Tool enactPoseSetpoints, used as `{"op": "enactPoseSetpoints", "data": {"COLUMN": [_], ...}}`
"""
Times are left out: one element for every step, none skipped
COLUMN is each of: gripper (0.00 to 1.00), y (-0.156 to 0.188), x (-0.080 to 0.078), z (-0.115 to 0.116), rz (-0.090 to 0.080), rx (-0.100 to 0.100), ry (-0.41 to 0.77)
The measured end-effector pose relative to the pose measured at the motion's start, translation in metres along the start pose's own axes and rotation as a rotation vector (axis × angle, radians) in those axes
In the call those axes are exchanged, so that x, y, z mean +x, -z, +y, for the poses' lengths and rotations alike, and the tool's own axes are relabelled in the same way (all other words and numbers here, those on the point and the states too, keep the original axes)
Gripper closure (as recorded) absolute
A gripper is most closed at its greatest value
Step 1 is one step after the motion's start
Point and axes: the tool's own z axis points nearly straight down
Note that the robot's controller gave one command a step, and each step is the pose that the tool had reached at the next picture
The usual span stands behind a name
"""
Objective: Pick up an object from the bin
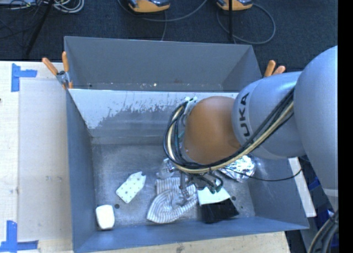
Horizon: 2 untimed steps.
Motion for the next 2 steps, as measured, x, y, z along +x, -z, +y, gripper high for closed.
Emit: {"op": "enactPoseSetpoints", "data": {"gripper": [1.0,1.0], "y": [0.0,0.139], "x": [0.0,0.001], "z": [0.0,0.001], "rz": [0.0,-0.023], "rx": [0.0,-0.003], "ry": [0.0,-0.041]}}
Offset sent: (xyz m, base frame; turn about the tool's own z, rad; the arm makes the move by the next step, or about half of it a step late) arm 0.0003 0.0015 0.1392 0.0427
